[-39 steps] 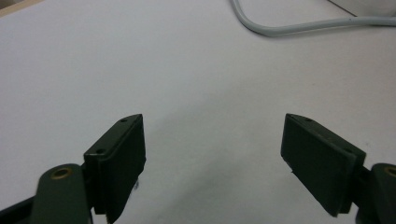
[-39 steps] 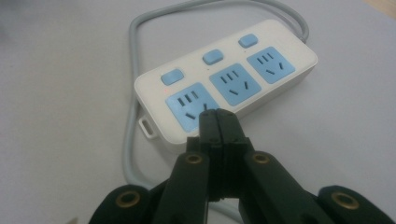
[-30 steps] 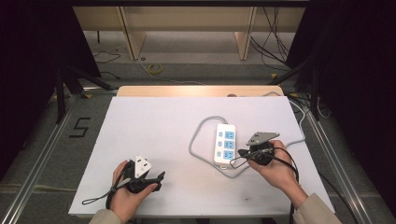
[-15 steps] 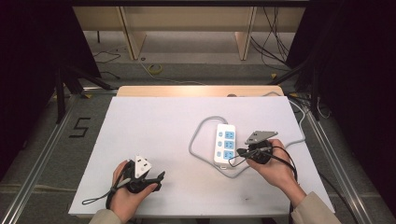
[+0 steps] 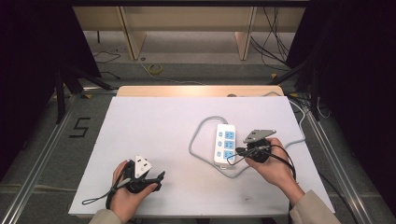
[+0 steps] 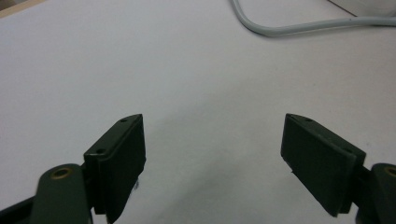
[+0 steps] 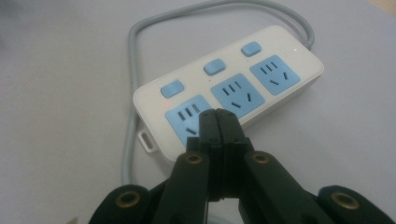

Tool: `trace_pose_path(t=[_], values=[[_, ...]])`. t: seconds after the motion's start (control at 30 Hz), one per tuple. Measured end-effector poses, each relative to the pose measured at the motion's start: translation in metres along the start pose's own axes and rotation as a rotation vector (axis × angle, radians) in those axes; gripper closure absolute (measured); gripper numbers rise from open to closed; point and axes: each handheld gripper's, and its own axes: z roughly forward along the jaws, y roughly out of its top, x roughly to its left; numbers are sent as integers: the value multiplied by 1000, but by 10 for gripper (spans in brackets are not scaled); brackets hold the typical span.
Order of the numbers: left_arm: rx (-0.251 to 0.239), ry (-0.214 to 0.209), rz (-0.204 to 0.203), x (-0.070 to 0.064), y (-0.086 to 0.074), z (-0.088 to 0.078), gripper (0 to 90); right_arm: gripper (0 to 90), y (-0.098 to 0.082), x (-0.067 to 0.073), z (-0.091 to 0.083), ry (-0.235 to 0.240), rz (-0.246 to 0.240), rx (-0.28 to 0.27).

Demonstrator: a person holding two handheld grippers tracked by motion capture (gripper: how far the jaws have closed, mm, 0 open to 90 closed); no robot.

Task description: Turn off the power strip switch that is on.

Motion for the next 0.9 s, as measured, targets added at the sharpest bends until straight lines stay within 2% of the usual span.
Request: trace_pose_path(t=[0.9], values=[[-2,1,-1,0,0,0,218,900,9,2,9,12,-8,11]])
